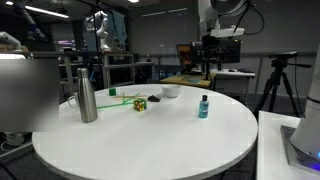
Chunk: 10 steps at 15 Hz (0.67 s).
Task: Move the bottle up on the table
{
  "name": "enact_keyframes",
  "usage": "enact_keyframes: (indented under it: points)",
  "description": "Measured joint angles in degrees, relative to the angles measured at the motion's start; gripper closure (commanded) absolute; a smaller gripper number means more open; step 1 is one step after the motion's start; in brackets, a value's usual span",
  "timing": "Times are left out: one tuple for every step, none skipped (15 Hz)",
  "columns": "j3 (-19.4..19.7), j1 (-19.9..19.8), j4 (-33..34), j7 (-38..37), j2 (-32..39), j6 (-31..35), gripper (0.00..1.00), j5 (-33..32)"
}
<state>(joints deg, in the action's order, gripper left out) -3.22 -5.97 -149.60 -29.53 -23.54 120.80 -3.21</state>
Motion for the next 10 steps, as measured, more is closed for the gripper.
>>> enact_keyframes:
  points:
    - [0.00,-0.11,-0.30,-0.17,0.40,0.85,0.00,0.00]
    - [0.00,-0.17,-0.57,-0.41,0.91,1.68,0.00,0.00]
    - [0.00,-0.18,-0.71,-0.75,1.53,2.38,0.00,0.00]
    - [0.00,-0.18,-0.78,-1.18,2.34,3.12,0.00,-0.01]
    - [0.00,-0.18,-0.78,-1.46,3.12,3.58,0.00,-0.01]
    - [0.00,-0.18,-0.78,-1.62,3.93,3.90,0.00,-0.01]
    - [-0.02,-0.15,-0.78,-1.63,4.66,4.03,0.00,-0.04]
    - [-0.03,-0.11,-0.78,-1.62,5.12,4.04,0.00,-0.04]
    - [-0.03,-0.10,-0.78,-1.62,5.14,4.04,0.00,-0.04]
    - [-0.03,-0.09,-0.78,-1.62,5.11,4.04,0.00,-0.04]
